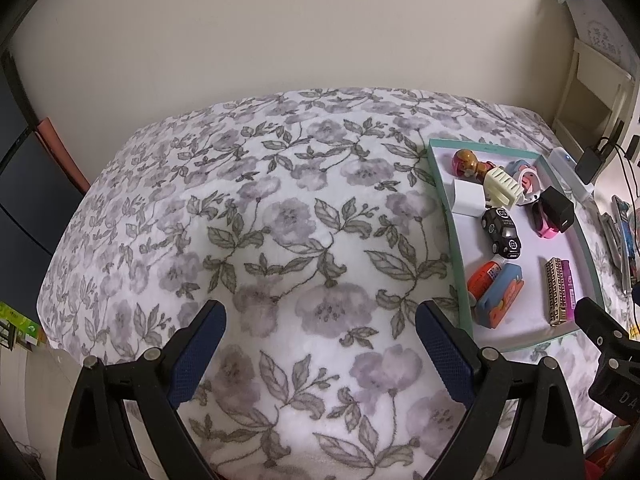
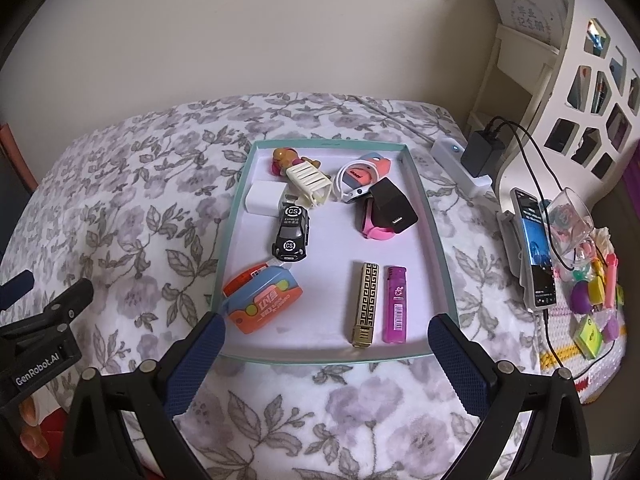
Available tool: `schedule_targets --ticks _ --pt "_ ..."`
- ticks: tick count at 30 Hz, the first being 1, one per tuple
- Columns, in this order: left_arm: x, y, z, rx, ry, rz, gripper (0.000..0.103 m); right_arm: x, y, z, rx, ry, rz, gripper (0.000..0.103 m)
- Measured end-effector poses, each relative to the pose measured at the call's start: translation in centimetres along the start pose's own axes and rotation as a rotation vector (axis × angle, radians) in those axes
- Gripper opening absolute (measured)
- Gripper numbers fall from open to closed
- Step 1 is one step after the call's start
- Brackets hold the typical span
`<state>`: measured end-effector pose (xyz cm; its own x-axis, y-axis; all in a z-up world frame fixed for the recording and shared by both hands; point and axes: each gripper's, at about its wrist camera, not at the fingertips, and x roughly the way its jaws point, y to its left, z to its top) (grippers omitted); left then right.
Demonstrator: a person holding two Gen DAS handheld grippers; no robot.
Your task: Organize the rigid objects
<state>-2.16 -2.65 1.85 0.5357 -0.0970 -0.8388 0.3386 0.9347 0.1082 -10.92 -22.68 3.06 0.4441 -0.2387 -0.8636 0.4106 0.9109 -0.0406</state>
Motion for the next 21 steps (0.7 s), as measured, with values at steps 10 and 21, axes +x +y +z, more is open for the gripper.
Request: schedule_targets --ticks 10,21 --pt "0.1 -0.01 0.0 -0.002 0.002 0.0 0.096 0.06 0.15 0.04 -0.006 0.004 -0.002 0.103" --pt "0.16 -0.11 -0.03 -0.007 0.005 0.007 0.096 0.31 0.18 0.08 -0.019 0.009 -0.001 0.103"
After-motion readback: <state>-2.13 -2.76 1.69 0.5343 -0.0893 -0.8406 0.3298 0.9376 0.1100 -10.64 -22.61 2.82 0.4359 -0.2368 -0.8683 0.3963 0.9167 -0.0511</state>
